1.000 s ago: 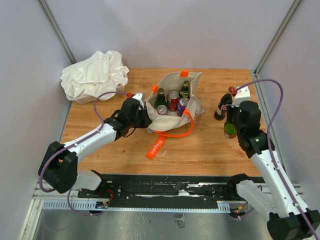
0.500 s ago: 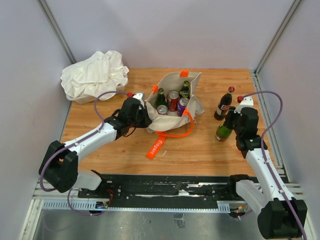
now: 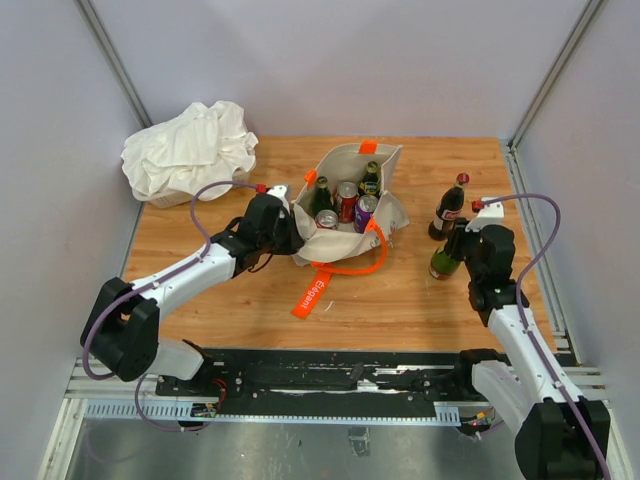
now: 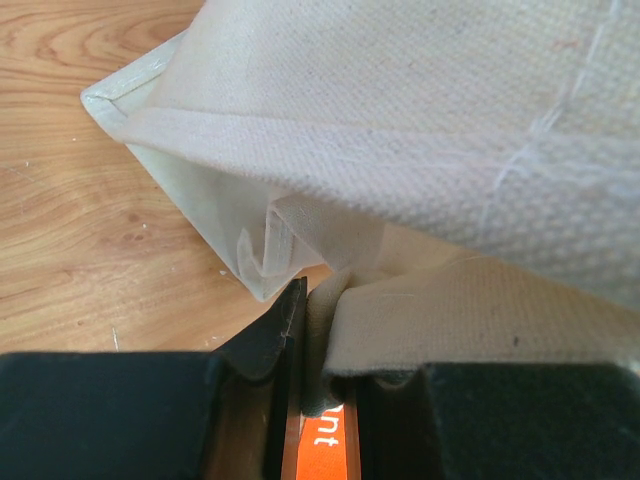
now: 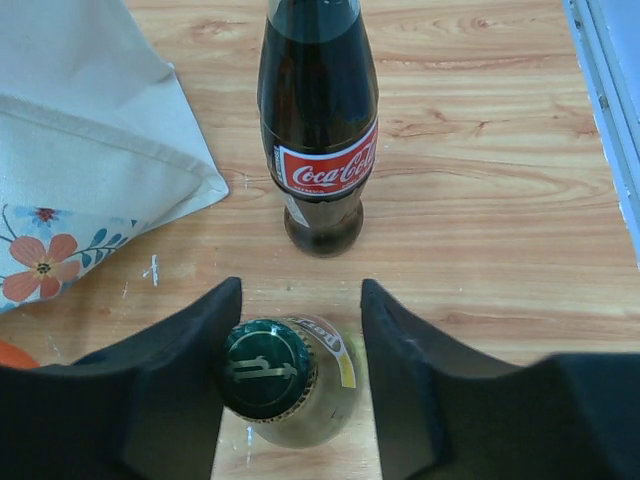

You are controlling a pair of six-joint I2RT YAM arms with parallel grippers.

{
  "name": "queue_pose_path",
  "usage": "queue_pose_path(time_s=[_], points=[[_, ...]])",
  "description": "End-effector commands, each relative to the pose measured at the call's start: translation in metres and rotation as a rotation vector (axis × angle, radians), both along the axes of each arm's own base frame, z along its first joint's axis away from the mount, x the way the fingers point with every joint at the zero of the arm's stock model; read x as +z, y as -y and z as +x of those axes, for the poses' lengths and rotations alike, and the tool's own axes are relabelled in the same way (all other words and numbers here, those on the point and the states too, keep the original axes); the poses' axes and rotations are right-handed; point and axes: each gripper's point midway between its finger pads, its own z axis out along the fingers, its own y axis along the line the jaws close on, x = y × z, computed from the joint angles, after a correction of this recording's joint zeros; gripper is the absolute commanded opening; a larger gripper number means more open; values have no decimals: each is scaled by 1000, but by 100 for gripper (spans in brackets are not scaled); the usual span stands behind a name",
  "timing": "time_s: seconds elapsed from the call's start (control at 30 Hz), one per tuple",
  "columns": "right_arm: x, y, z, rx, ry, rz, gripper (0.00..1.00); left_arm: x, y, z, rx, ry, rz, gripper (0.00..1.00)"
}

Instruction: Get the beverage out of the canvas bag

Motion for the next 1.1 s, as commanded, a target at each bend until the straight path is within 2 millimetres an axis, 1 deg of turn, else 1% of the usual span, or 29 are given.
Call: queue_pose_path(time_s=[0.0,0.03,0.1,0.17,0.2,0.23,0.4,0.5,0.6,0.67,0.73,0.77,0.8,0.87,0.97,1.0,1.07], points=[[20,7,4,-31,114,8,65,-12,1,-1,-19,-43,26,19],[21,8,3,-36,117,7,70,-12,1,-2,-21,-44,26,20],[25,9,0,-45,124,9,76,-11,2,-2,-23,-43,24,20],[36,9,-3,-46,146,14,83,-11,2,-3,-24,-44,22,20],[44,8,-4,-43,159,20,85,-11,2,-4,-26,-45,19,20],[54,7,-5,-40,177,27,85,-11,2,-4,-27,-44,17,20],[117,-5,-12,9,283,63,86,-8,3,-8,-28,-38,-7,21],[155,-23,-12,92,322,78,83,-5,3,-10,-26,-33,-27,21],[185,-48,-7,184,325,79,80,-3,3,-12,-24,-24,-41,22],[202,-72,-2,262,318,64,79,-1,2,-13,-23,-20,-46,22],[212,-99,3,351,303,45,78,0,2,-15,-23,-15,-51,22],[210,-118,7,404,284,33,78,1,1,-15,-23,-14,-52,22],[212,-132,10,444,281,22,78,0,1,-16,-23,-15,-52,22],[210,-159,17,514,262,8,78,1,1,-16,-24,-13,-52,22],[197,-196,31,618,213,31,73,2,2,-14,-24,-8,-51,22],[190,-206,36,642,195,40,71,3,2,-13,-22,-7,-53,22],[173,-225,46,682,157,45,71,5,3,-12,-20,-3,-58,22]])
